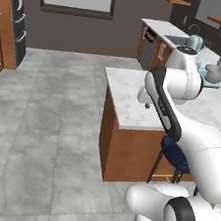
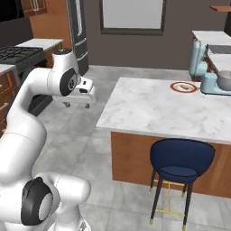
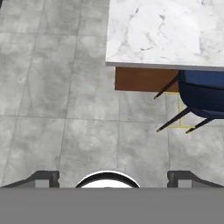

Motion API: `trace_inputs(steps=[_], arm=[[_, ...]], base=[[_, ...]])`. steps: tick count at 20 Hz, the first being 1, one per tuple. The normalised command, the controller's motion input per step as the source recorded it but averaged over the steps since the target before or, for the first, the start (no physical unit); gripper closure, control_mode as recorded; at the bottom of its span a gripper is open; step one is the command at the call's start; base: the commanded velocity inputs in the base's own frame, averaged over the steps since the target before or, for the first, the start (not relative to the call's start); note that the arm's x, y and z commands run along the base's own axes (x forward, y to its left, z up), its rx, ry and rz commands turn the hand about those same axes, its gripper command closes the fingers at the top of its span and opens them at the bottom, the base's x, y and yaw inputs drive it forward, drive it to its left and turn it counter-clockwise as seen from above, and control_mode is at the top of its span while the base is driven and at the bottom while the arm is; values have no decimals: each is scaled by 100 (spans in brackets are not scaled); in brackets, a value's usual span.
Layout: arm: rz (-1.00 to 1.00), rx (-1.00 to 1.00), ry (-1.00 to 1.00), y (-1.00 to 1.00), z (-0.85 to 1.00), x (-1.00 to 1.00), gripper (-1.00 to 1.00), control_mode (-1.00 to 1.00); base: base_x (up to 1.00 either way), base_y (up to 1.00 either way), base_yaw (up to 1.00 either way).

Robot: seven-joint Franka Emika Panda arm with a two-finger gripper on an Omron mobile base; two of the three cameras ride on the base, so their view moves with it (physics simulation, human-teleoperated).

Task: Add butter and sugar cubes to the stand mixer bowl and then turn on the stand mixer to begin making frosting.

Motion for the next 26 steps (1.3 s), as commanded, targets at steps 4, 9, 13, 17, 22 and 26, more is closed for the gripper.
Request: trace_inputs(steps=[4, 9, 13, 17, 22, 26], arm=[[0, 0, 0, 0, 0, 0, -100, 100], [0, 0, 0, 0, 0, 0, -100, 100], [0, 0, 0, 0, 0, 0, -100, 100], [0, 0, 0, 0, 0, 0, -100, 100], [0, 0, 0, 0, 0, 0, -100, 100], [0, 0, 0, 0, 0, 0, -100, 100]], base=[[1, 100, 0], [26, 100, 0], [61, 92, -1], [91, 73, -2], [100, 38, 0], [100, 5, -3]])
